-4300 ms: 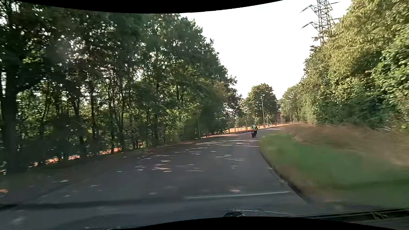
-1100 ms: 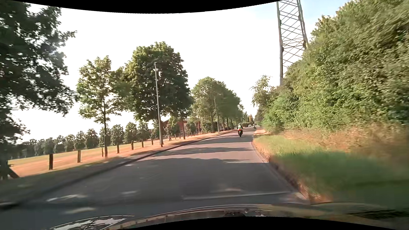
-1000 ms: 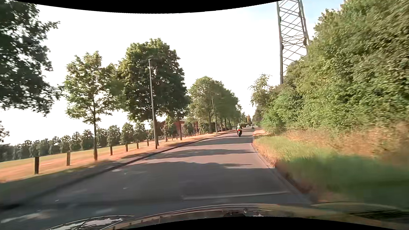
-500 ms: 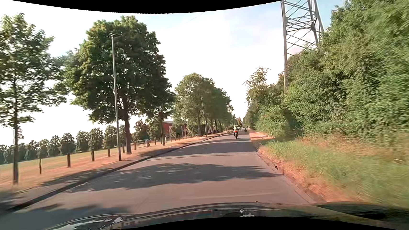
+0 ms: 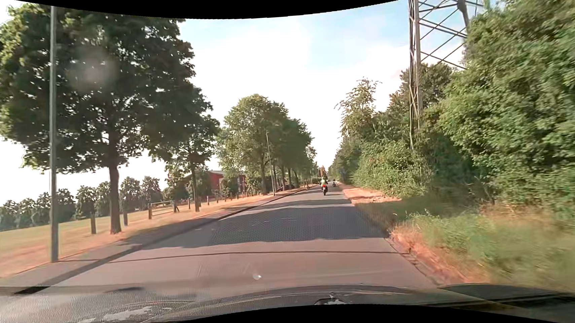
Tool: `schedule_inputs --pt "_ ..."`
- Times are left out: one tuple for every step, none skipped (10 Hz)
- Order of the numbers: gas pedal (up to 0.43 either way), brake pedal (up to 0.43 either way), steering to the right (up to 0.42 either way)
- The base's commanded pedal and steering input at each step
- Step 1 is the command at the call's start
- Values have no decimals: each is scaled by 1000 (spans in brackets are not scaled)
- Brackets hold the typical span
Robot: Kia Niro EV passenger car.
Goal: Follow the waypoints while adhering to traffic rules and regulations
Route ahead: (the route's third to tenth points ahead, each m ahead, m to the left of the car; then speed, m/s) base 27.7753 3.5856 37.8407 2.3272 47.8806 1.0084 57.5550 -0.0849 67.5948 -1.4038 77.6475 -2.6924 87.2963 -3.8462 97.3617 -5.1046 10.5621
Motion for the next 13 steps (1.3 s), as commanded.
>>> schedule_inputs --pt "110 0 40" --pt "110 0 39" --pt "110 0 39" --pt "98 0 39" --pt "59 0 39" --pt "59 0 36" --pt "98 0 28" --pt "118 0 23" --pt "130 0 23" --pt "130 0 20" --pt "130 0 17" --pt "130 0 15" --pt "138 0 16"
